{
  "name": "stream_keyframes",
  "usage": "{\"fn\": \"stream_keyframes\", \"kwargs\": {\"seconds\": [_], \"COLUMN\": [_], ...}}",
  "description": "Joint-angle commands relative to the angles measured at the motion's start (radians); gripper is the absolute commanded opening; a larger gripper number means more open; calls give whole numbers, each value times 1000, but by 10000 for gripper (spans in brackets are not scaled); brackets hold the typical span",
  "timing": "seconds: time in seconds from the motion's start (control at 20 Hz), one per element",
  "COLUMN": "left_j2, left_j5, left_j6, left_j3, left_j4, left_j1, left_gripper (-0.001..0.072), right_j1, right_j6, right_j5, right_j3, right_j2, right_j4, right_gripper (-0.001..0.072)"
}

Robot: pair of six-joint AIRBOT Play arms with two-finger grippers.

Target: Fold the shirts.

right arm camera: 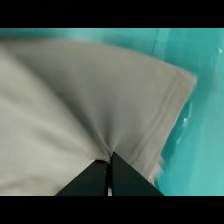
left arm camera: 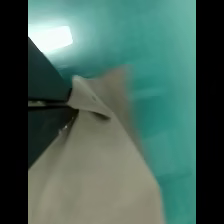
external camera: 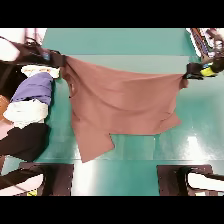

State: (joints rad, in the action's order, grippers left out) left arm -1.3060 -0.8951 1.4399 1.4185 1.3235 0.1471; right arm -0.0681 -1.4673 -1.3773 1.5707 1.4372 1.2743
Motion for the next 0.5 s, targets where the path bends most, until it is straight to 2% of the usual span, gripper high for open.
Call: {"fn": "stream_keyframes", "kwargs": {"seconds": [0.0,0.05,0.1,0.2,0.3,0.35,0.45], "left_j2": [-161,-168,-164,-138,-93,-64,18], "left_j5": [115,98,76,-49,-219,-299,-351], "left_j6": [84,90,90,87,89,84,79], "left_j3": [-36,-36,-35,-22,-27,-50,-167], "left_j4": [8,8,16,29,30,31,29], "left_j1": [0,0,-2,-35,-99,-128,-155], "left_gripper": [54,375,660,661,660,661,661], "right_j1": [-11,-11,-5,9,37,54,92], "right_j6": [0,0,0,1,30,30,35], "right_j5": [67,48,15,-55,-95,-96,-89], "right_j3": [42,80,123,187,180,147,34], "right_j2": [167,199,225,238,192,154,56], "right_j4": [-37,-50,-52,-51,-50,-50,-51], "right_gripper": [32,277,528,521,442,439,439]}}
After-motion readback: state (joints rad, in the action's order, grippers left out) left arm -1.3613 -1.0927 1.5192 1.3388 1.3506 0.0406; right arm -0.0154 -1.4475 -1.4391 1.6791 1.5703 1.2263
